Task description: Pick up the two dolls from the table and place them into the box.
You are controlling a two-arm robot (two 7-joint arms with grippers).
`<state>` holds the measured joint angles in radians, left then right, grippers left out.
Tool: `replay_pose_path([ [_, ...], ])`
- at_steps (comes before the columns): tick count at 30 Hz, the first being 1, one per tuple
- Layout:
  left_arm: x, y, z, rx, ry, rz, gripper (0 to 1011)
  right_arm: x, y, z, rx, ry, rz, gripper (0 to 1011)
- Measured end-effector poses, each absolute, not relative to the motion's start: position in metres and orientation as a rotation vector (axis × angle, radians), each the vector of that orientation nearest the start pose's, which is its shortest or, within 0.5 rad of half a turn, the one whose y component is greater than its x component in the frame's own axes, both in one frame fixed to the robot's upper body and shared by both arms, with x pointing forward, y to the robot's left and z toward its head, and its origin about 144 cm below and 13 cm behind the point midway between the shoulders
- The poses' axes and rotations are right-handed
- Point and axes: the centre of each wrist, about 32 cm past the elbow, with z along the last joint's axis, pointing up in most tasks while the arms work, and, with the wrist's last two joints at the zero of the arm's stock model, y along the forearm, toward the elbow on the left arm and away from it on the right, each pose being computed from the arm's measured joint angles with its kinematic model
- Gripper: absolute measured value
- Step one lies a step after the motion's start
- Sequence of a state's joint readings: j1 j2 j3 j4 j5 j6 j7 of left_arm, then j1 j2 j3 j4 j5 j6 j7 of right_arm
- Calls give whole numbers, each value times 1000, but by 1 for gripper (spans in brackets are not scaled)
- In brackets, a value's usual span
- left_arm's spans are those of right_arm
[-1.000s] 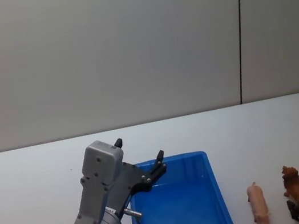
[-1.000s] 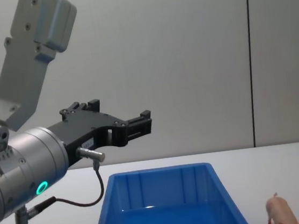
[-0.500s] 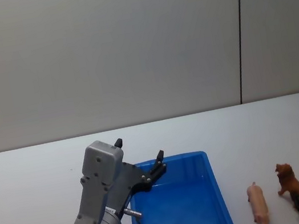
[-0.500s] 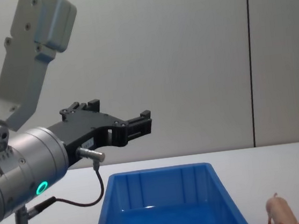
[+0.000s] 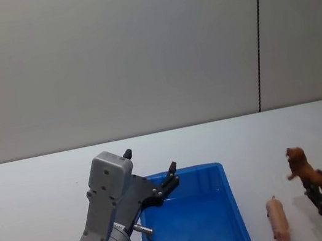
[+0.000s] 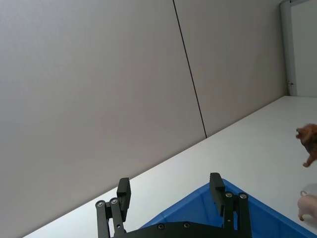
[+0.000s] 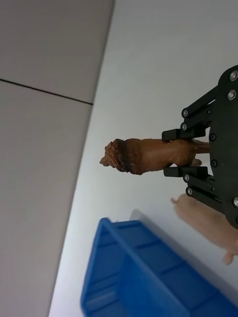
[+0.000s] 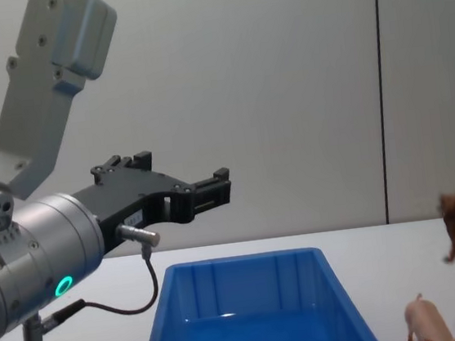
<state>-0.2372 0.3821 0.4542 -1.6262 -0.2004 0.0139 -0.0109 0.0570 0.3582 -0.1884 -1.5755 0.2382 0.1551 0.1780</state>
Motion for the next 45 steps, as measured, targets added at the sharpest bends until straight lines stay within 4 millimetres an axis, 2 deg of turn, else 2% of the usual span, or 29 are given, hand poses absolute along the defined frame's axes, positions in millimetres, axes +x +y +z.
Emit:
replay_pose_path([
  [15,492,198,1204,61,-268,1124,1003,485,-255,1193,-117,-60,-1067,288],
  [28,492,198,1204,61,-268,1124,1003,499,-219,1207,-115,11,-886,299],
  [29,492,198,1204,61,-268,1124,1003,500,-217,1207,-117,16,-877,318],
  [31,492,198,1204,61,-268,1124,1003,502,-209,1206,-126,37,-845,418],
  [36,492,198,1204,61,-268,1124,1003,505,-200,1205,-134,54,-814,511],
  [38,492,198,1204,61,-268,1124,1003,505,-198,1205,-137,59,-804,636],
  [41,492,198,1204,61,-268,1124,1003,505,-197,1205,-138,59,-800,698],
  [45,492,198,1204,61,-268,1124,1003,505,-198,1205,-140,54,-802,842],
])
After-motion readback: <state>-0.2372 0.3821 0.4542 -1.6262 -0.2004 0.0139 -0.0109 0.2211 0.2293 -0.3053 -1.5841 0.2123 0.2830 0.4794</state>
